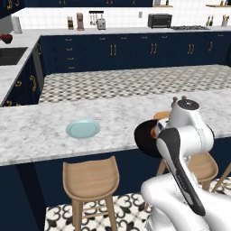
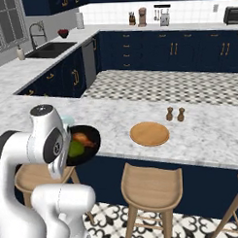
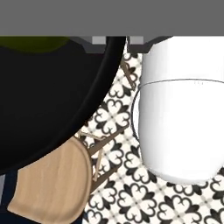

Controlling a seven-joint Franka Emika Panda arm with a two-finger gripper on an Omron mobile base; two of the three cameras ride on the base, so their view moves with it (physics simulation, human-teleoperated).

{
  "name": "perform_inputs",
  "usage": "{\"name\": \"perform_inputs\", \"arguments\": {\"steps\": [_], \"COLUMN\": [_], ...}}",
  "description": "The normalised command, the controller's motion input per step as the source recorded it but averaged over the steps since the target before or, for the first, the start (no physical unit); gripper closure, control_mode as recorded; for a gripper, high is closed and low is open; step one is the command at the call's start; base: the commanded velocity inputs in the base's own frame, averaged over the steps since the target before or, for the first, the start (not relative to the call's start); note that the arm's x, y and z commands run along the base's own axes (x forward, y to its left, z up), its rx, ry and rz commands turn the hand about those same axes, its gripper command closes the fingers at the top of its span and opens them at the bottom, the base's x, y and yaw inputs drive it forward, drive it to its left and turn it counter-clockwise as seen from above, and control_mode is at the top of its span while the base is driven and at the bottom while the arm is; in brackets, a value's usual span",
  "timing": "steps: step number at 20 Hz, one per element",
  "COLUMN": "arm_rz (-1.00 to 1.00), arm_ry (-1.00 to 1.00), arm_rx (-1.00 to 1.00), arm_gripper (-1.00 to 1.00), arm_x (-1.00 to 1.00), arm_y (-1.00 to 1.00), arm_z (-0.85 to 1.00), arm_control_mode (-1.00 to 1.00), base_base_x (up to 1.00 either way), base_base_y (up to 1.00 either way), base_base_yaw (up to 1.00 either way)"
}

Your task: Pick the chicken drumstick and lime from their plates and place them in the bowl. Then put the bowl in the fridge.

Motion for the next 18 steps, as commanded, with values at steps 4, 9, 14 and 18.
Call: {"name": "perform_inputs", "arguments": {"steps": [4, 9, 14, 18], "arm_rz": [0.0, 0.0, 0.0, 0.0], "arm_ry": [0.0, -0.05, 0.0, 0.0], "arm_rx": [0.0, -0.01, 0.0, 0.0], "arm_gripper": [1.0, 1.0, 1.0, 1.0], "arm_x": [-0.85, -0.26, 0.0, 0.0], "arm_y": [-0.19, -0.01, 0.0, 0.0], "arm_z": [-0.02, -0.15, 0.0, 0.0], "arm_control_mode": [-1.0, -1.0, -1.0, -1.0], "base_base_x": [0.0, 0.0, 0.0, 0.0], "base_base_y": [0.0, 0.0, 0.0, 0.0], "base_base_yaw": [0.0, 0.0, 0.0, 0.0]}}
